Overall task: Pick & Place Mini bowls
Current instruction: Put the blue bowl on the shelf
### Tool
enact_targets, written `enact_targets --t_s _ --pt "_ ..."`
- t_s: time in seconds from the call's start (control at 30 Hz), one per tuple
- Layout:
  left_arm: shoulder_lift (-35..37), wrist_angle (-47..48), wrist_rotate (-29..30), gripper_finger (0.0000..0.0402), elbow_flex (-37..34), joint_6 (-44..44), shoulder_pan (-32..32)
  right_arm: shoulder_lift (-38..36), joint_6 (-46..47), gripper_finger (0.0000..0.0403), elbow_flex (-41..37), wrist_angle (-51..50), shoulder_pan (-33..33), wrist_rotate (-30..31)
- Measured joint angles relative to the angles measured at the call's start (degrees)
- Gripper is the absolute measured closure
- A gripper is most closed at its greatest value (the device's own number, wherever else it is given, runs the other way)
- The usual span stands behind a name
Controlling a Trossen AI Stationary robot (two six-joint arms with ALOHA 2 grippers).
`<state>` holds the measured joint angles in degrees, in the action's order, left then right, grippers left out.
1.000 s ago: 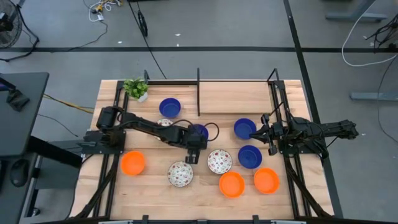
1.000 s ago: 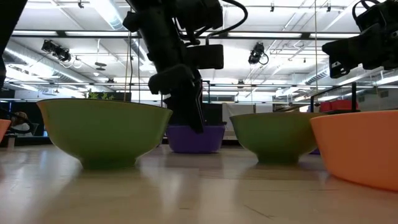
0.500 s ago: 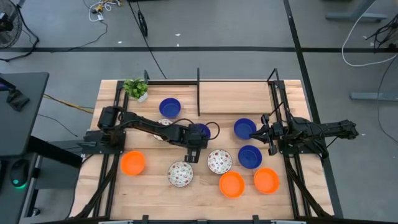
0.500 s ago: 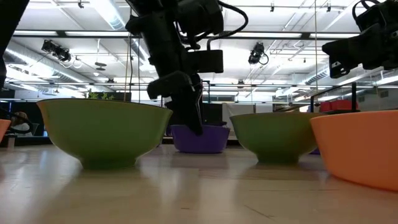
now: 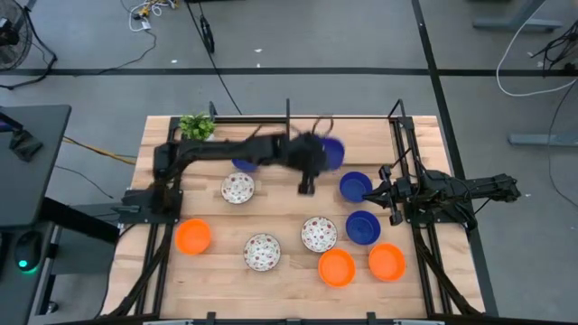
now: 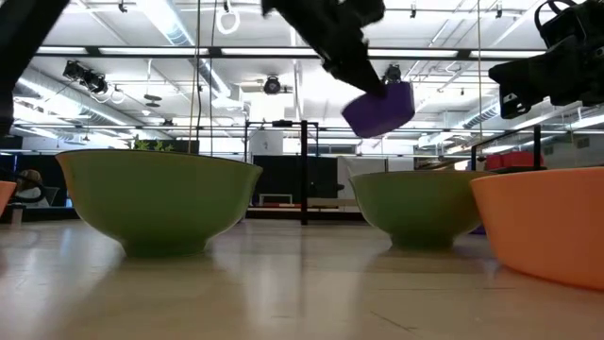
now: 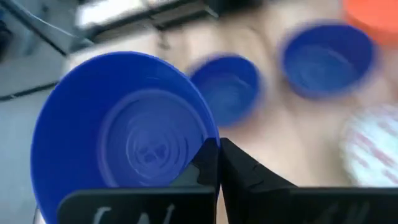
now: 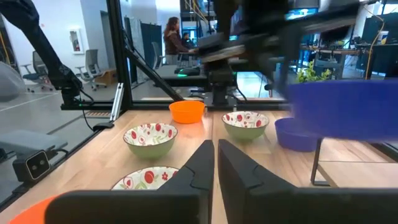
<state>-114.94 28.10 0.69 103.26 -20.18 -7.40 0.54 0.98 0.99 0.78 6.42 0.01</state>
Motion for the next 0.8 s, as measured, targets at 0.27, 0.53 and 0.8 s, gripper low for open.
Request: enact_targets --t_s 0.27,0.53,0.8 --pt "-13.85 5.32 3.05 0.0398 15.93 -2.63 -7.74 -0.02 0.00 0.0376 0.00 -0.05 0.00 0.01" --pt "-21.70 8.38 2.70 0.0394 21.69 -1.60 -11.66 -0.02 0.01 0.0376 0.01 -0.03 0.02 0.05" --pt "-22.05 9.20 3.28 0.0390 20.95 2.66 -13.07 -0.02 -0.01 0.0376 0.01 -0.07 0.00 0.04"
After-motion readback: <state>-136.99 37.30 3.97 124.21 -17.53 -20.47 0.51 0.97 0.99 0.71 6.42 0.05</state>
